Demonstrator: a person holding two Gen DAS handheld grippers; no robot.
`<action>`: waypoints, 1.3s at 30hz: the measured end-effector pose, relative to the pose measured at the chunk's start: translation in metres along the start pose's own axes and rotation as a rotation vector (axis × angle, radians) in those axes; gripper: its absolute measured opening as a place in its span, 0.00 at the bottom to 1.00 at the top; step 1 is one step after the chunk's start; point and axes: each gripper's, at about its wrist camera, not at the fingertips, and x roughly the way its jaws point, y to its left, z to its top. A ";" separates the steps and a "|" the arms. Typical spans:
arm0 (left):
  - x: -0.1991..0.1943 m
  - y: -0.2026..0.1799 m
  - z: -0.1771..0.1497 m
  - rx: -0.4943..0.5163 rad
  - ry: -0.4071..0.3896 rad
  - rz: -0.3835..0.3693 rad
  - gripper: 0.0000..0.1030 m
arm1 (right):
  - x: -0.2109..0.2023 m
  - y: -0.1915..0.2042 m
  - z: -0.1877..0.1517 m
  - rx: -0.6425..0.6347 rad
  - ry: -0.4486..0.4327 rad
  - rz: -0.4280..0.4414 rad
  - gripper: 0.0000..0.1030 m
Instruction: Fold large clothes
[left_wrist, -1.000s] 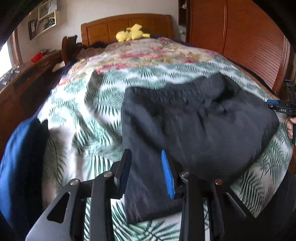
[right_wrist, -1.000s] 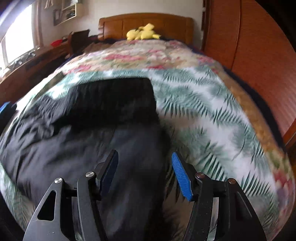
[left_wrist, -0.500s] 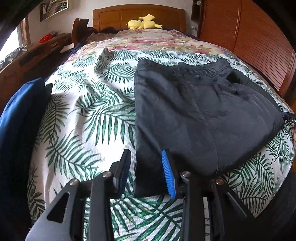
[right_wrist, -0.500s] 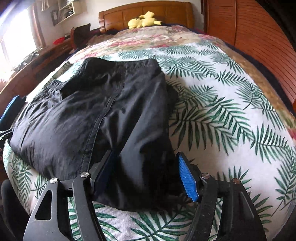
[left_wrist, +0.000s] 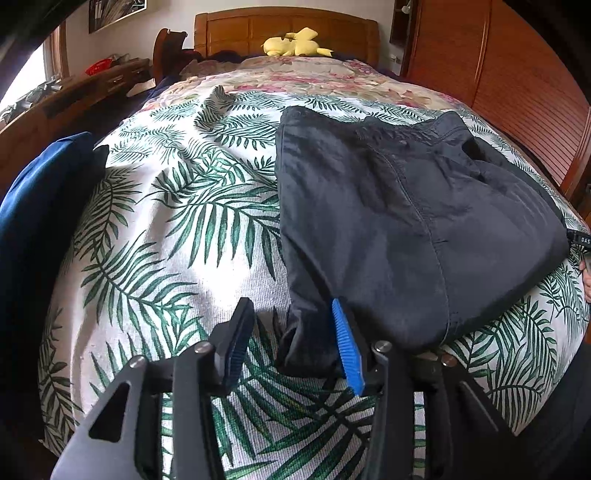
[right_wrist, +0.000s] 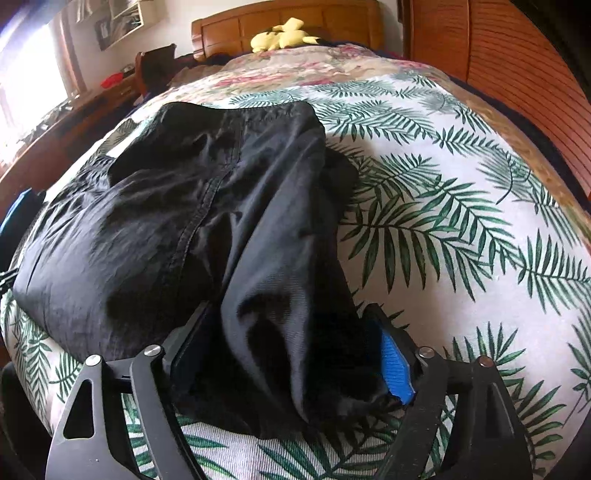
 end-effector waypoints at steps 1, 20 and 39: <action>0.000 0.001 -0.001 -0.004 -0.006 -0.001 0.42 | 0.002 -0.002 0.000 0.011 0.004 0.007 0.84; -0.026 -0.008 0.003 -0.004 -0.016 -0.028 0.04 | -0.037 0.031 -0.009 -0.132 -0.082 0.064 0.11; -0.124 -0.027 -0.023 0.024 -0.140 0.037 0.19 | -0.107 0.027 -0.048 -0.150 -0.089 0.037 0.37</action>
